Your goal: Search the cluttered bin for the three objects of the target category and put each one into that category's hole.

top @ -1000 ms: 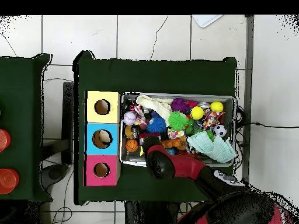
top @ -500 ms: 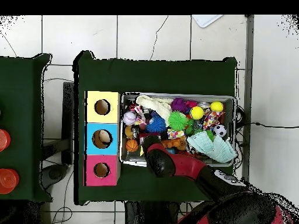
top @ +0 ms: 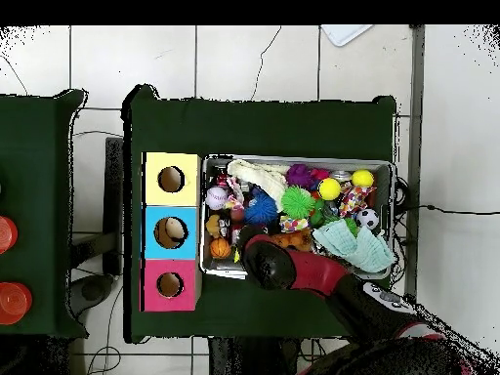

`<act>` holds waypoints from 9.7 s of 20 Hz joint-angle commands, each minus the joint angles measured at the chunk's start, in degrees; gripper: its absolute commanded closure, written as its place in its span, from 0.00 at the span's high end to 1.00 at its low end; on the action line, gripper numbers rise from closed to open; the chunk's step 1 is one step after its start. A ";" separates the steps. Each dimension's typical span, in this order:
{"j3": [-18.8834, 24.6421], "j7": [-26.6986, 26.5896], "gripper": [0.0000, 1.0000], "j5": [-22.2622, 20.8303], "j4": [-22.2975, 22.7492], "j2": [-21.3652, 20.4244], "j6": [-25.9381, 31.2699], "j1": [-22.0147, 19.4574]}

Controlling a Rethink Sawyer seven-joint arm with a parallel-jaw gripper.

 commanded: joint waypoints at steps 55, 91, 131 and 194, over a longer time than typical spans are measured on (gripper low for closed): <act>-16.65 3.37 0.00 -0.71 -4.23 -11.32 34.06 16.26; -8.70 3.78 1.00 6.26 0.83 -23.03 31.84 12.17; -5.38 3.29 1.00 -2.89 -3.00 -20.56 4.46 11.40; -8.09 -1.95 1.00 -34.95 -21.44 -17.33 9.83 15.65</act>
